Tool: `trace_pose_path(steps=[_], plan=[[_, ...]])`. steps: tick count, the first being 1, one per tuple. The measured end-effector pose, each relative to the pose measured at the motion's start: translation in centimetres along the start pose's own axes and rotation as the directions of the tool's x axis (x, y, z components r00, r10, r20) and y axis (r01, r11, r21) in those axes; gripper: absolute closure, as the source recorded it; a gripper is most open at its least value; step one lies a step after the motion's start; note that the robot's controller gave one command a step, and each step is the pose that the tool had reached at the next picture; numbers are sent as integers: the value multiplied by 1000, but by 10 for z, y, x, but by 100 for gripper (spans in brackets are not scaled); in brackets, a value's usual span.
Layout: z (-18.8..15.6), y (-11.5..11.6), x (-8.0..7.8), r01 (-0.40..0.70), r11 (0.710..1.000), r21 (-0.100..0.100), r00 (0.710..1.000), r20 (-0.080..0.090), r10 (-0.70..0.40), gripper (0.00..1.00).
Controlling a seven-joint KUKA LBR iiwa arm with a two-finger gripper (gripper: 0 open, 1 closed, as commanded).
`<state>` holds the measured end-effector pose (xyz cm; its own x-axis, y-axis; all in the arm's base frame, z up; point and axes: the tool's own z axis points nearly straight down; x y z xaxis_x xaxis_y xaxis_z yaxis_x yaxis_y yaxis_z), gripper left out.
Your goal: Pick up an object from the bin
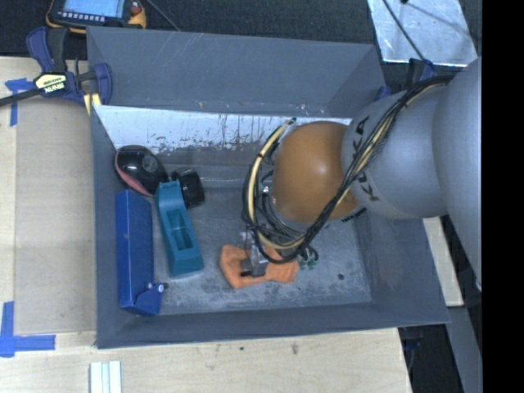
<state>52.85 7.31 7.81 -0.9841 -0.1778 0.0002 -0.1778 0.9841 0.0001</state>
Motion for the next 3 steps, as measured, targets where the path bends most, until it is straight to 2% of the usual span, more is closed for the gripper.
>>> trace_pose_path(steps=[1,2,3], plan=[[-53,-5,0,11,1000,0,1000,-4,-11,100],[-65,20,-26,15,1000,2,1000,17,-15,100],[-82,31,-10,23,1000,-1,1000,-9,-23,100]])
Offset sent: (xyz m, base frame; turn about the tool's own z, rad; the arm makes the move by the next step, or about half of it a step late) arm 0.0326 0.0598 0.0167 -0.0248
